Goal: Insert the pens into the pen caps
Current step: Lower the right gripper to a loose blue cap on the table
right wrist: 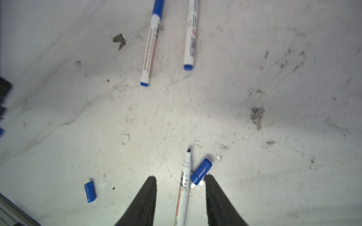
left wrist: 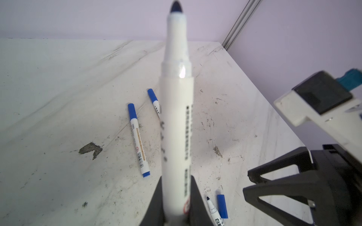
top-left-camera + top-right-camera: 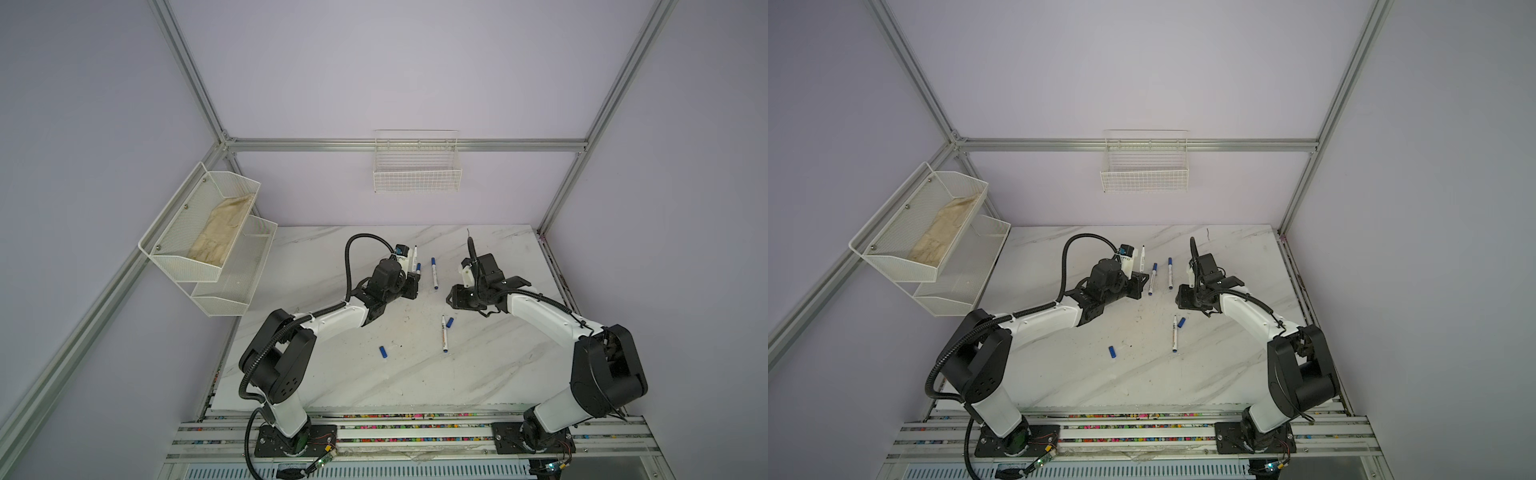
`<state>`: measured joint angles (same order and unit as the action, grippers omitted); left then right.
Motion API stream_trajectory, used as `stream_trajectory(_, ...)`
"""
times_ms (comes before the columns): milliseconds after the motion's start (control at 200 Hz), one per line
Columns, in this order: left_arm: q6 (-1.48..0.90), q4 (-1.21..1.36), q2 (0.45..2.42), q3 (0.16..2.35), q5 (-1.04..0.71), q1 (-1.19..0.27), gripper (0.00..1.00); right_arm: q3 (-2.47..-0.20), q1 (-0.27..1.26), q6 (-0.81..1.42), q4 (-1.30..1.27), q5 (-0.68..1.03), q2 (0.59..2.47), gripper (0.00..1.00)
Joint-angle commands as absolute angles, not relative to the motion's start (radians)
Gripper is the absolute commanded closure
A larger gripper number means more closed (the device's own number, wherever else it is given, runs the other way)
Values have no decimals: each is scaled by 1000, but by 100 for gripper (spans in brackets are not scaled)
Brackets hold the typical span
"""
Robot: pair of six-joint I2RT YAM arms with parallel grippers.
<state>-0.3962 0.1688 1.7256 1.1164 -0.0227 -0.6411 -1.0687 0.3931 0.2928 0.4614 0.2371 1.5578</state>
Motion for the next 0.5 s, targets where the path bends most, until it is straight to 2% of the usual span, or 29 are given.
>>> stream_trajectory(0, -361, 180, 1681, 1078, 6, -639, 100, -1051, 394, 282, 540, 204, 1586, 57)
stream_trajectory(295, -362, 187, 1675, 1058, 12, -638, 100, -1058, 414, 274, 535, 238, 1678, 57)
stream_trajectory(495, -364, 190, 1682, 1064, 7, -638, 100, -1086, 440, 264, 543, 196, 1724, 58)
